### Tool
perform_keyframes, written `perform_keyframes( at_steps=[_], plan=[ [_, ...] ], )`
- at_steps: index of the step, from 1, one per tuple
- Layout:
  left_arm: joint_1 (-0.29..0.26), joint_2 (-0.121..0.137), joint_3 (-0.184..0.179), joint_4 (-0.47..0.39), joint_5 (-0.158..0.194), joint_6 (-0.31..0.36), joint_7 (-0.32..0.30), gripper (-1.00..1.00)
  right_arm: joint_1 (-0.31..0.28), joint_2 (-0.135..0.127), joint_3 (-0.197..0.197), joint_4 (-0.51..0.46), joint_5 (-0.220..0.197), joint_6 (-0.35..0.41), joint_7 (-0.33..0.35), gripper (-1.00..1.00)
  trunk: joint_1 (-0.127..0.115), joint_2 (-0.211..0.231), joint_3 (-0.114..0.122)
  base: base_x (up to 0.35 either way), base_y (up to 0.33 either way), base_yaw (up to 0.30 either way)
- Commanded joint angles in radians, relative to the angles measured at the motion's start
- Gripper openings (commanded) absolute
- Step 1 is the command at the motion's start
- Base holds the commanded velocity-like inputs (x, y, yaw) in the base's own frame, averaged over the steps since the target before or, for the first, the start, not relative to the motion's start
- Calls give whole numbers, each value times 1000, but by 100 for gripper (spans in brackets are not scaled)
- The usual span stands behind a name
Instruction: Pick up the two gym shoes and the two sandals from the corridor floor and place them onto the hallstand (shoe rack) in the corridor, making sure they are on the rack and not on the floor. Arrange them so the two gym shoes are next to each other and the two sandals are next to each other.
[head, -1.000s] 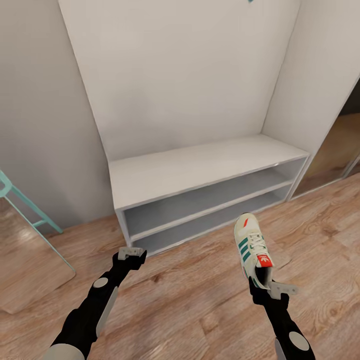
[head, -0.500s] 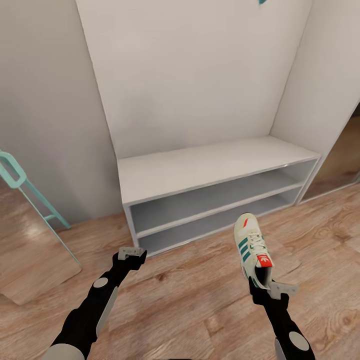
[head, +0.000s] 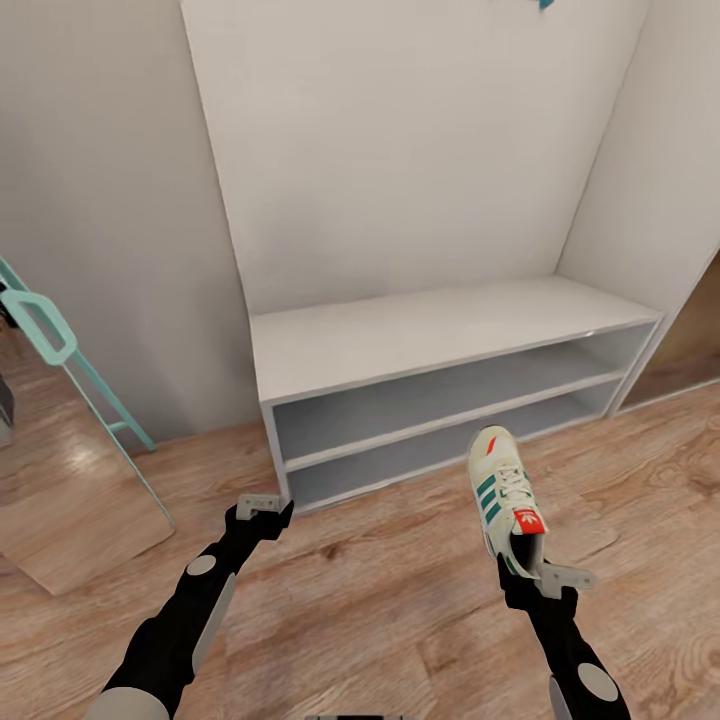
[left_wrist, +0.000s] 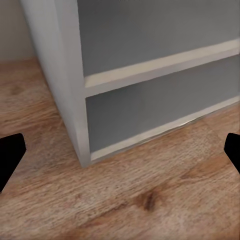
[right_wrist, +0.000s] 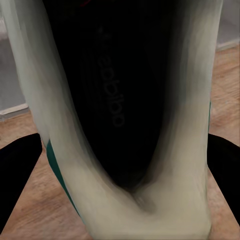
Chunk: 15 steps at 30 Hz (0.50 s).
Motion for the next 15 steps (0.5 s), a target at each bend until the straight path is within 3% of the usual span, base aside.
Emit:
perform_keyframes(
  at_steps=[1,15],
  plan=[
    [0,0,1,-1,1,6,-4,100,0,0,0,0,1,-3,-1,-100,0,0,1,0,0,85],
    [0,-3,1,-1,2,6,-2,100,0,0,1,0,2,-3,-3,-100,0,0,23,0,0,88]
  ],
)
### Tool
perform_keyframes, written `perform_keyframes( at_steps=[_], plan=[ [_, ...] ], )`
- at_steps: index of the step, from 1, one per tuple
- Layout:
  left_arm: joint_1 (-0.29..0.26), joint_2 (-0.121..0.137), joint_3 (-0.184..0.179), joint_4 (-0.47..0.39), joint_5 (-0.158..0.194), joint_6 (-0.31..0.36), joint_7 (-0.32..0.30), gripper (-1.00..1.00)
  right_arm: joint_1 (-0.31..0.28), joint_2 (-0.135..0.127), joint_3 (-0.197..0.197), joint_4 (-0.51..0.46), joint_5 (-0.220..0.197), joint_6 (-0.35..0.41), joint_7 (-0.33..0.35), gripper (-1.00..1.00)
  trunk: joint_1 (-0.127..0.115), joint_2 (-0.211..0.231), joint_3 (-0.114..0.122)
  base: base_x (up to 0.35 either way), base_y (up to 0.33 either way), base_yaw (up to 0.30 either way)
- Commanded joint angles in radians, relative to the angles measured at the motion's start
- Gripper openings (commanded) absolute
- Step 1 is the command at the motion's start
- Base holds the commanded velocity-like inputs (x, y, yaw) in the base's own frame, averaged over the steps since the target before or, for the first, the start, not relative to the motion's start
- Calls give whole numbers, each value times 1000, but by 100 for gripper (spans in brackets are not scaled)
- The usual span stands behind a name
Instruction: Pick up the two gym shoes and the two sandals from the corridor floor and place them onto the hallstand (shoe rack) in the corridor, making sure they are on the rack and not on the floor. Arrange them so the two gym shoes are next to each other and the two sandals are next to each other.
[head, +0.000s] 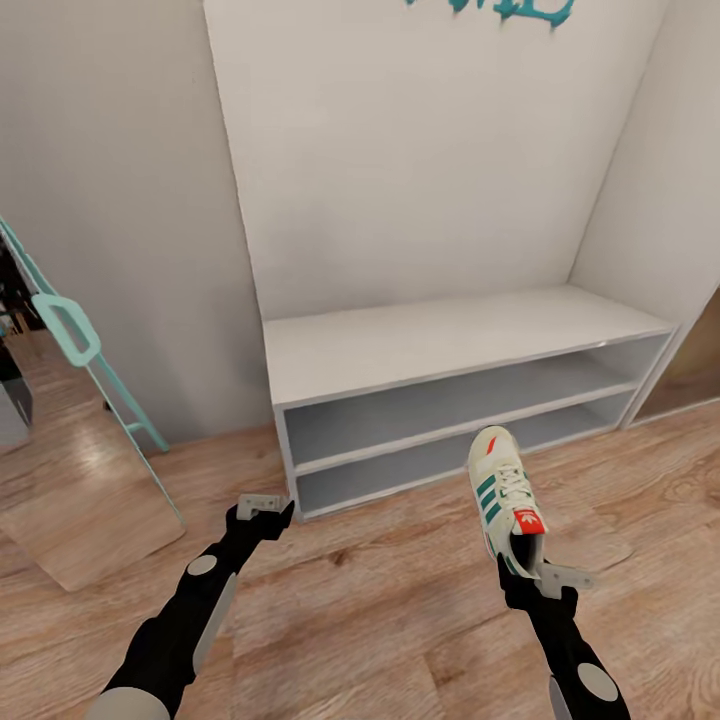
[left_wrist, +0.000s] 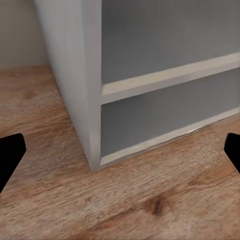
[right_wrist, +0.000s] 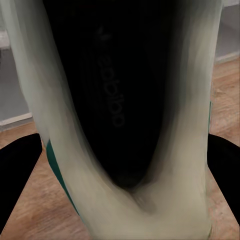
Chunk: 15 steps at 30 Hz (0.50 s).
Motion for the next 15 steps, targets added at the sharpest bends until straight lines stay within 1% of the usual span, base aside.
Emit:
perform_keyframes(
  at_steps=[1,5,6,15],
  plan=[
    [0,-1,1,-1,1,6,-4,100,0,0,0,0,1,-3,-1,-100,0,0,1,-6,15,113],
    [0,-12,0,-1,1,6,-4,100,0,0,0,0,1,-3,-2,-100,0,0,7,-70,102,147],
    [0,-25,0,-1,1,6,-4,100,0,0,0,0,2,-3,-2,-100,0,0,8,-163,229,211],
    [0,-29,0,0,1,6,-4,100,0,0,0,0,2,-3,-2,-100,0,0,18,-178,252,224]
  ],
)
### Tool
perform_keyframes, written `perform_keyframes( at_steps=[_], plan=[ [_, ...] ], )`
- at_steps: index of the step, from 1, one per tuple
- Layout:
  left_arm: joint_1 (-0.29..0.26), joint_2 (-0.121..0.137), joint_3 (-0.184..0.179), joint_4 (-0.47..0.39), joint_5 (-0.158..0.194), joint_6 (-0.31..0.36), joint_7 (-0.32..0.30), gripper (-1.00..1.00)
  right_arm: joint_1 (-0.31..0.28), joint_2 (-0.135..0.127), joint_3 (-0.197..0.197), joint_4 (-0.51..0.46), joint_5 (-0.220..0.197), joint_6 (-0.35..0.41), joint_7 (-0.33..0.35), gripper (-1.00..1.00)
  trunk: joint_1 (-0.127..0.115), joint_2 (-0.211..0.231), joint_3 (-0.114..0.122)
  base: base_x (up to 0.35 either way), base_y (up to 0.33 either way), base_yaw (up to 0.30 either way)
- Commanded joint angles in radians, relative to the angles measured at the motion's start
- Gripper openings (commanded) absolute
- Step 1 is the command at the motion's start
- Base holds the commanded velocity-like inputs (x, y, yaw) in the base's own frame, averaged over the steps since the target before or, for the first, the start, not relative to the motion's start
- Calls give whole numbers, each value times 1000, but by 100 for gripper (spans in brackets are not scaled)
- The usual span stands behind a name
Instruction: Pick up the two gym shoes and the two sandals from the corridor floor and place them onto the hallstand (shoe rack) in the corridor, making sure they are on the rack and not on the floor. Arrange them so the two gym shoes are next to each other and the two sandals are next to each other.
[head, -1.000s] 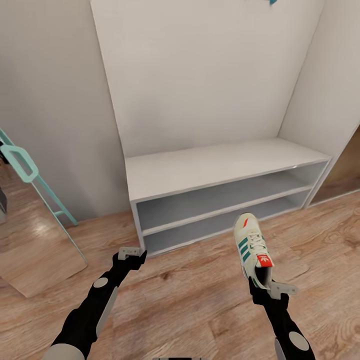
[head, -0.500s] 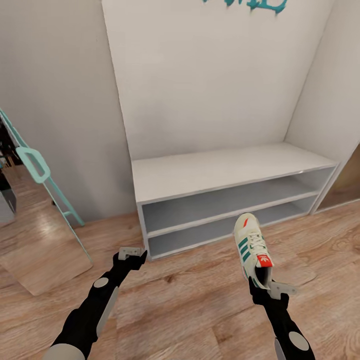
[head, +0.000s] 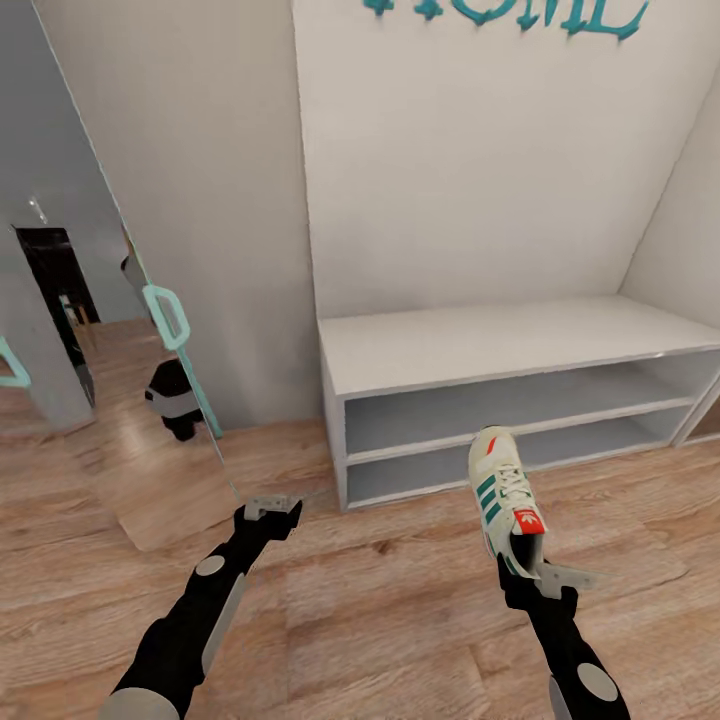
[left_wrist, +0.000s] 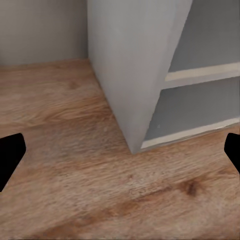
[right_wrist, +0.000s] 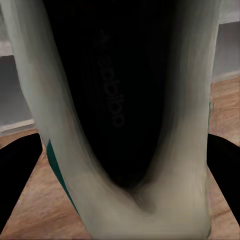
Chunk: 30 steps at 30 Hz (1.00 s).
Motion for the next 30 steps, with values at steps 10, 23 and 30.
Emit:
perform_keyframes(
  at_steps=[10,23,30],
  plan=[
    [0,0,2,-1,1,5,-4,100,0,0,0,-1,1,-2,-1,-100,-1,0,2,-185,260,59],
    [-1,0,2,-1,1,5,-4,100,0,0,1,-1,1,-2,-2,-100,-1,0,2,-48,299,14],
    [-1,1,4,-1,30,5,-4,100,0,0,1,-1,1,-2,-2,-100,-1,0,3,-1,310,242]
  ],
)
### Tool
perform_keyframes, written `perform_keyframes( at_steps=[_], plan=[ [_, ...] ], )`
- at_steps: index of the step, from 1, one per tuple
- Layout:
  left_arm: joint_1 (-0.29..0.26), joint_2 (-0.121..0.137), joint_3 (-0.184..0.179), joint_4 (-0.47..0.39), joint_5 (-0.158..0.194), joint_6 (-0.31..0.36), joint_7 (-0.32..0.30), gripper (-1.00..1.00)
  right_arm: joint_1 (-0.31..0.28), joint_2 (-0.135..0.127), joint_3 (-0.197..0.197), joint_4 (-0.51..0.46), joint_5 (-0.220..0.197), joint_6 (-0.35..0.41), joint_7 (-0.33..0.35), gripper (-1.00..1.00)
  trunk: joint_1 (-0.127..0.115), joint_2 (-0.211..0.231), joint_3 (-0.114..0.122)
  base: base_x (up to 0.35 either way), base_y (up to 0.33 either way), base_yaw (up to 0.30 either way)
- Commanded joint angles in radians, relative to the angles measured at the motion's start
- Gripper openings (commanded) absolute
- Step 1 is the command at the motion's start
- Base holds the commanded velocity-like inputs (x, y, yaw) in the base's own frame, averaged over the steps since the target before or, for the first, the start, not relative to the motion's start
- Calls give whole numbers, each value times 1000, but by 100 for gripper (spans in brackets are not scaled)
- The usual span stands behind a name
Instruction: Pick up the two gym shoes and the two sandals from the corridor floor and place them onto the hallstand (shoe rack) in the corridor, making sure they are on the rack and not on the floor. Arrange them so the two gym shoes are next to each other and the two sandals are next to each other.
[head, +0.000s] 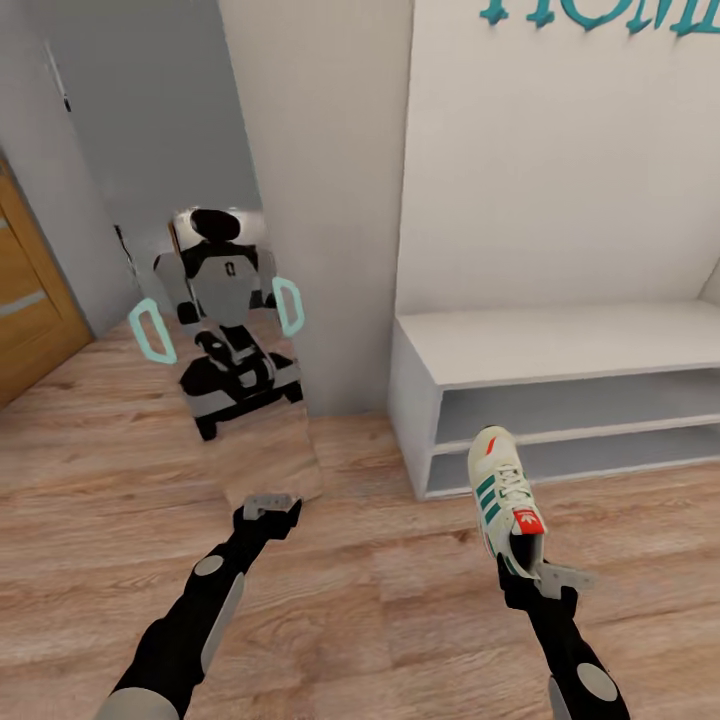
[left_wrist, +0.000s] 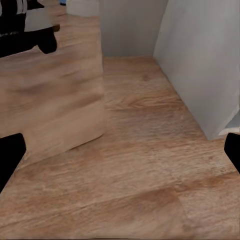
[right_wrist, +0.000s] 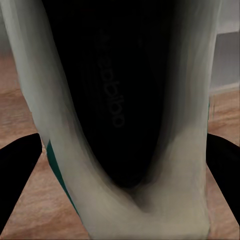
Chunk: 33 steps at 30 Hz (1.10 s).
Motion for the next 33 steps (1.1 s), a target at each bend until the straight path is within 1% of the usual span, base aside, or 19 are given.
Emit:
perform_keyframes(
  at_steps=[1,22,26,33],
  plan=[
    [0,0,1,-1,5,5,-3,100,0,0,0,-1,1,-2,-1,-100,0,0,-1,0,310,284],
    [0,0,2,-1,11,5,-3,100,0,0,0,-1,1,-2,-1,-100,0,0,14,0,309,283],
    [0,0,1,-1,11,5,-3,100,0,0,0,-1,1,-2,-1,-100,0,0,18,0,129,267],
    [0,0,0,-1,11,5,-3,100,0,0,0,-1,1,-2,-1,-100,0,0,25,0,14,262]
  ],
)
